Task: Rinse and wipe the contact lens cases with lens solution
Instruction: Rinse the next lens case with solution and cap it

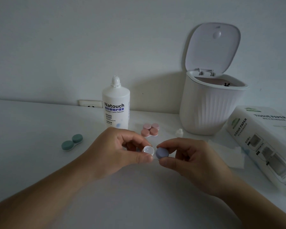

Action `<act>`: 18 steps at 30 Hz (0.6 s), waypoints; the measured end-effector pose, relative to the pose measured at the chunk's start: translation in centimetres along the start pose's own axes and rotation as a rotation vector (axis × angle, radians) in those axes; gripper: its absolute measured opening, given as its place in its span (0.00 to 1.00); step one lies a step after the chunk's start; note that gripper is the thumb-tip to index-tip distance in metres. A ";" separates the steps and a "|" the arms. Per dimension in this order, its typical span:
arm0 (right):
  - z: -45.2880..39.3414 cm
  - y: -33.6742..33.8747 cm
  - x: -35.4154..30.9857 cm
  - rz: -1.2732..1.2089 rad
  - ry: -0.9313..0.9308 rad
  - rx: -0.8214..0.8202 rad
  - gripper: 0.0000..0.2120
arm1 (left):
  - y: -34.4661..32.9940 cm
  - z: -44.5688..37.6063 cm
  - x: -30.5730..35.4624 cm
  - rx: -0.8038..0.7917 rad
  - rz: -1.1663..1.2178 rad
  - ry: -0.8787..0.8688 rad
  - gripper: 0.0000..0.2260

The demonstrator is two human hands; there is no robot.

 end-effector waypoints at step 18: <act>-0.2 1.5 0.8 0.034 0.009 0.003 0.10 | -1.1 -0.3 -1.5 -0.038 -0.520 0.019 0.14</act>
Point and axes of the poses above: each hand's wrist, its own z-axis away from the middle knuckle, its own y-axis out of the back of the hand, x = y × z, the point moved 9 cm from there along -z, towards the middle knuckle, and after that the axes turned 10 degrees about -z, right-handed, at the moved point
